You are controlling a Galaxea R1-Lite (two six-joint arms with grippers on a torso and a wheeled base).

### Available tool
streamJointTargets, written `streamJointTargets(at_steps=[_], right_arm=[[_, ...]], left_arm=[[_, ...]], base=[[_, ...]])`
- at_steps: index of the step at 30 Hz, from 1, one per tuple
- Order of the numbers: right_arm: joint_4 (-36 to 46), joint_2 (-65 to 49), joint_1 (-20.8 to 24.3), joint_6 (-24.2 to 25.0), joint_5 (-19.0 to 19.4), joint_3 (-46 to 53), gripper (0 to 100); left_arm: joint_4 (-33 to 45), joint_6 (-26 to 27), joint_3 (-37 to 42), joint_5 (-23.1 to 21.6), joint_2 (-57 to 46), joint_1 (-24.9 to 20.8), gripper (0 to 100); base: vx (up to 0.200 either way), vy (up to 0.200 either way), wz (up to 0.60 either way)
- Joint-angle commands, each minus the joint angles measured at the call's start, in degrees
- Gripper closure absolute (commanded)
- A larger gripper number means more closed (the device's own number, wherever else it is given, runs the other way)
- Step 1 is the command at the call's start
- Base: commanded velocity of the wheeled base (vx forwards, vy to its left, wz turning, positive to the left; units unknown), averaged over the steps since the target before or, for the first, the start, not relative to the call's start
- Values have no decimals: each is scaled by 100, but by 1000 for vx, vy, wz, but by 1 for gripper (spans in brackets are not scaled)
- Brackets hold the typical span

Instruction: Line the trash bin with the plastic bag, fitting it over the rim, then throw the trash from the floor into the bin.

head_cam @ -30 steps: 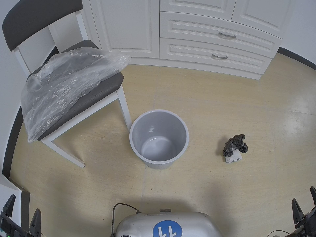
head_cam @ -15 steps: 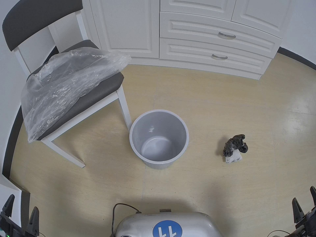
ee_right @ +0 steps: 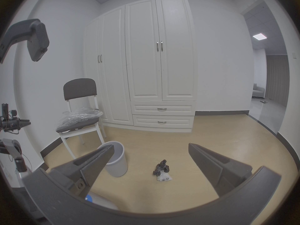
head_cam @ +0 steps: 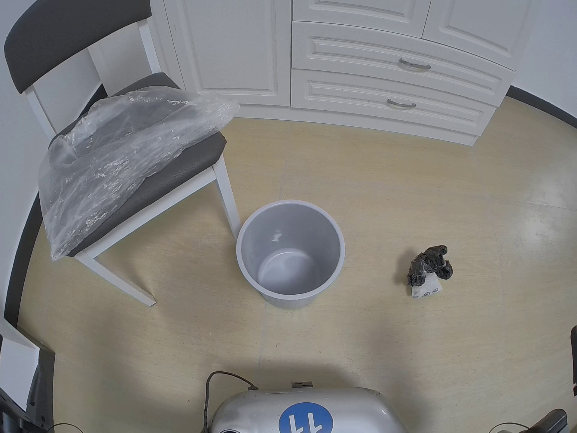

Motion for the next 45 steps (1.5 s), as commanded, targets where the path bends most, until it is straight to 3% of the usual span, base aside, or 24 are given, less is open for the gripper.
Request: streamJointTargets(at_steps=[1,7,8,12,22,25,32,45], right_arm=[[-166,1303,55,-14,151,-559,0],[-536,2200,55,-5,151,-1130,0],[-966,2788,55,-14,143,-1324,0],[-1494,3377,64,-49,143,-1464,0],[-2144,4265,363,30,151,-1245,0],[-2469,4406,363,285,116,-1253,0],[-2575,4203,371,356,90,-1376,0],[-2803,5258,389,830,108,-1816,0]], left_arm=[[535,235,-511,-81,57,-8,0],[535,244,-942,69,760,1,0],[526,446,-1337,412,1401,1,0],[465,894,-1583,913,2113,1,0],[-704,1931,-1830,1493,3880,247,0],[-959,2309,-1909,1756,4161,256,0],[-889,2705,-1733,1844,4188,256,0],[-906,3496,-1953,1835,5137,62,0]], base=[[0,0,0],[0,0,0],[0,0,0],[0,0,0],[0,0,0],[0,0,0],[0,0,0],[0,0,0]])
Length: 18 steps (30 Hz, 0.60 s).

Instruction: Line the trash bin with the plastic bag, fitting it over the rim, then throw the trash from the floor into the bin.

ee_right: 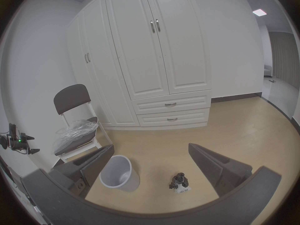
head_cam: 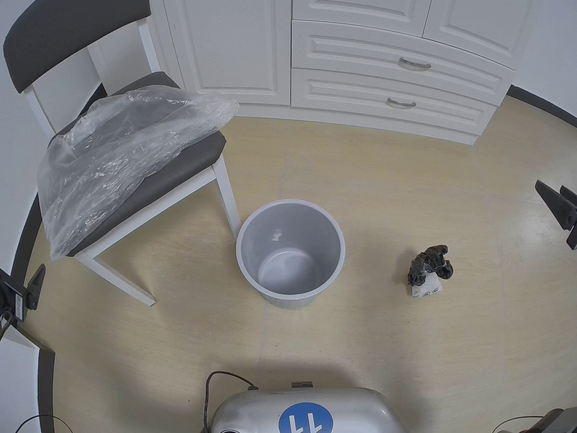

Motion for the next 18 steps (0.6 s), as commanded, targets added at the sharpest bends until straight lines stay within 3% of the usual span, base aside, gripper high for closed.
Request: streamJointTargets(at_steps=[1,18], right_arm=[[-132,290,23,54,-2,-89,0],[-325,334,23,45,-11,-89,0]], left_arm=[[-13,73,-40,-3,364,-142,0],[-22,91,-31,138,864,-406,0]], base=[[0,0,0],[0,0,0]])
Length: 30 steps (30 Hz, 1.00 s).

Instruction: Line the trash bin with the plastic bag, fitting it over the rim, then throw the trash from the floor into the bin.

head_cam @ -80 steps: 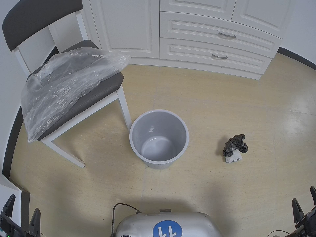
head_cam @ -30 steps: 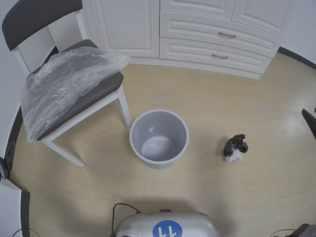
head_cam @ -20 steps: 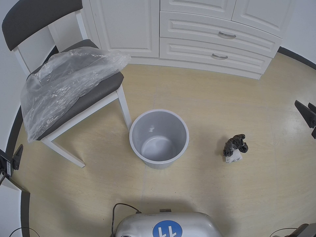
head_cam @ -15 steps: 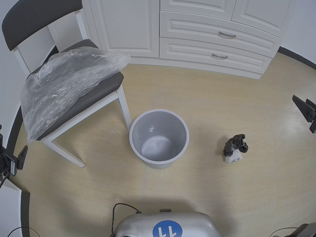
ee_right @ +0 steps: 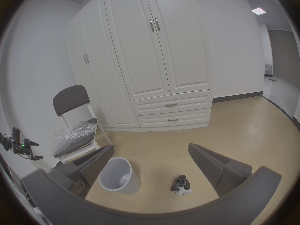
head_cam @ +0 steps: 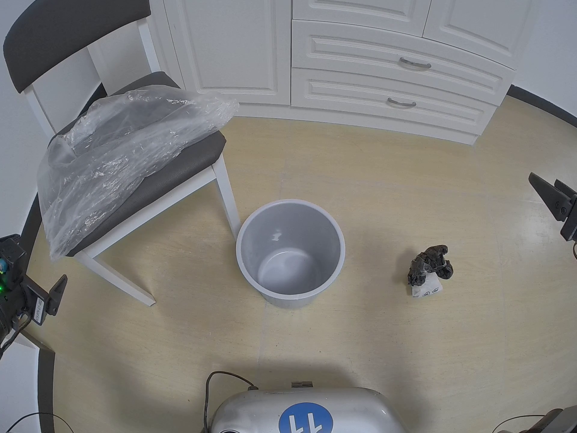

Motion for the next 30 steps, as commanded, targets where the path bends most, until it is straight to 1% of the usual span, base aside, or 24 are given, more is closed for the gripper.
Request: streamJointTargets(at_steps=[1,3,9,18,21,30], right_arm=[[-12,-2,9,8,-3,-31,0],[-12,-11,9,0,-3,-39,0],[-12,-20,79,-9,-3,-57,0],[-3,16,176,-9,6,-39,0],[-12,112,246,8,6,-39,0],[-12,306,308,0,6,-4,0]], left_arm=[[-8,14,-23,111,154,-14,0],[-35,119,-49,251,304,-49,0],[-52,488,-172,304,629,-57,0],[-43,471,-154,594,884,39,0],[-52,488,-137,700,954,171,0],[-61,427,-172,700,1165,619,0]], base=[[0,0,0],[0,0,0],[0,0,0],[0,0,0],[0,0,0],[0,0,0]])
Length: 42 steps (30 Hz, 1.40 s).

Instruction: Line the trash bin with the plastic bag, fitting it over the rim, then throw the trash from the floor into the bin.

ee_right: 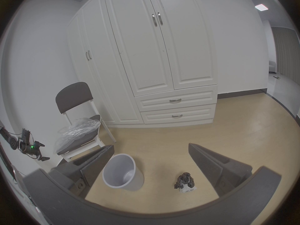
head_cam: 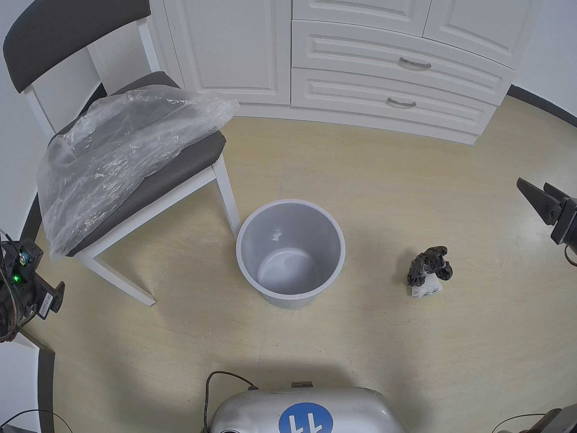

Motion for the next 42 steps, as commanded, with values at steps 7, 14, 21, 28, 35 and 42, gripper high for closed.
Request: streamJointTargets(at_steps=[7,14,21,28,35,42], right_arm=[[-5,63,56,8,4,9,0],[-5,-8,47,8,4,-17,0],[-277,-34,47,17,4,27,0],[-347,-87,47,8,-5,36,0],[-347,-148,47,8,4,9,0],[-356,-131,47,8,4,9,0]], left_arm=[[-232,-17,48,-23,239,611,0],[-733,-17,39,-40,450,717,0],[-1252,-43,74,-40,801,717,0],[-1463,-43,215,-40,872,717,0],[-1524,-43,206,-40,951,708,0],[-1928,-52,206,-40,1302,673,0]], base=[[0,0,0],[0,0,0],[0,0,0],[0,0,0],[0,0,0],[0,0,0]])
